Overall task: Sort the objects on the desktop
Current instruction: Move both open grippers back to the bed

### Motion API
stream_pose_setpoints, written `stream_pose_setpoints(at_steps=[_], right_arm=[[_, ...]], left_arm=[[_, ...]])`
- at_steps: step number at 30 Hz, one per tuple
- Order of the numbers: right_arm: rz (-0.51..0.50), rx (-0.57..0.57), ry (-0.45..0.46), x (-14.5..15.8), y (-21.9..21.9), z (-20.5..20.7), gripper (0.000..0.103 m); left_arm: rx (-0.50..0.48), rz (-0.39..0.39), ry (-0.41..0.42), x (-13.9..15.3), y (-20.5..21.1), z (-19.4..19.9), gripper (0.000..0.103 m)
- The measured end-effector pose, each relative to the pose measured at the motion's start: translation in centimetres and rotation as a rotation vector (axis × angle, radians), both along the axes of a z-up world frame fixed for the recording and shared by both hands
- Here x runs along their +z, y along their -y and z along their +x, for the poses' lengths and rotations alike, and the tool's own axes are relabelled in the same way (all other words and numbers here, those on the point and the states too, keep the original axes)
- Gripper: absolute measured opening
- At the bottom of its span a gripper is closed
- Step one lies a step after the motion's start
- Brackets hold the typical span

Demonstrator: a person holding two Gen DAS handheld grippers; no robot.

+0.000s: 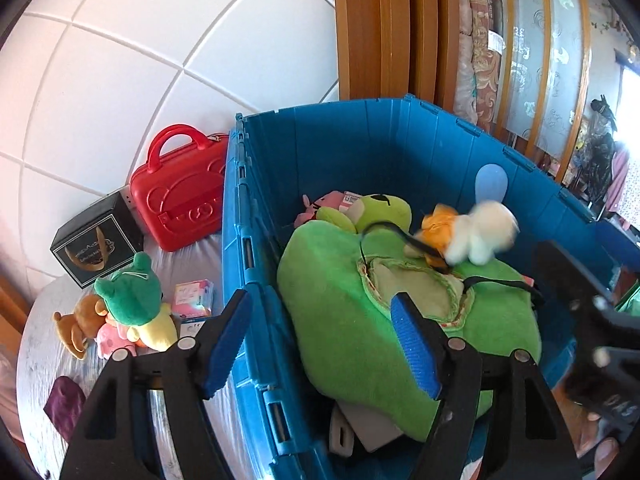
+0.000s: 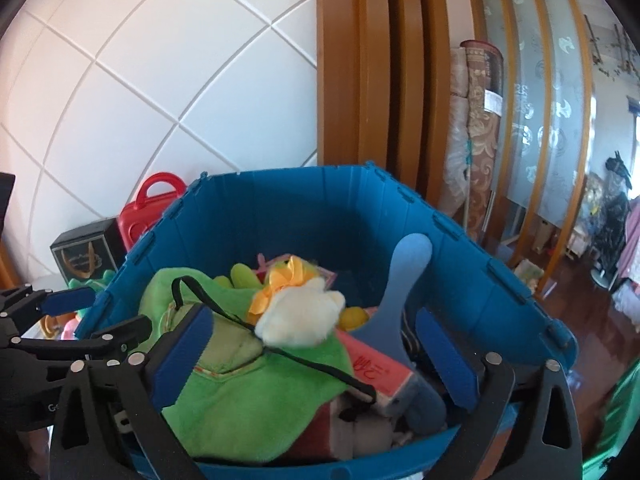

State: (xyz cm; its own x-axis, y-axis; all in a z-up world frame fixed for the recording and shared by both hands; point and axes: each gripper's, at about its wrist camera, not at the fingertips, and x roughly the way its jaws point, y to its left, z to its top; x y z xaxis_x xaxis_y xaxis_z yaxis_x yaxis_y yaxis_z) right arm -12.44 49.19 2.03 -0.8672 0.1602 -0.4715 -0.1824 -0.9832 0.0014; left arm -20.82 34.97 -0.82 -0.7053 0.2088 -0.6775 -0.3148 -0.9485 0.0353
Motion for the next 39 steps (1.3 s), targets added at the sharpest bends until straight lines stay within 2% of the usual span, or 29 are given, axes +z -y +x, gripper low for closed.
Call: stream_pose_setpoints(at_steps=[11, 19, 23, 27, 34, 39], right_arm=[[0.018, -0.038, -0.119, 3.8, 0.4, 5.1, 0.103], [0.028, 0.036, -0.145, 4.2, 3.8, 6.0, 0.103], [0.021, 0.080, -0.143, 3.9, 6.3, 5.3, 0.103], [0.007, 0.132, -0.130, 3.5, 9.4, 4.0, 0.103], [0.036, 0.255, -0.079, 2.4, 17.5, 1.2, 0.103], [0.059, 0.339, -0.045, 1.1, 23.4, -0.4, 0.103]], left_arm=[[-0.017, 0.048, -0.064, 1.5, 3.0, 3.7, 0.072], [0.052, 0.054, -0.146, 2.1, 8.9, 6.3, 0.072], [0.124, 0.059, -0.134, 1.4, 13.5, 6.8, 0.072], [0.210, 0.029, -0.103, -0.1, 18.8, 6.8, 0.072], [0.437, 0.039, -0.001, -3.7, 32.3, 6.7, 0.072], [0.564, -0.005, 0.058, -6.8, 41.2, 7.3, 0.072]])
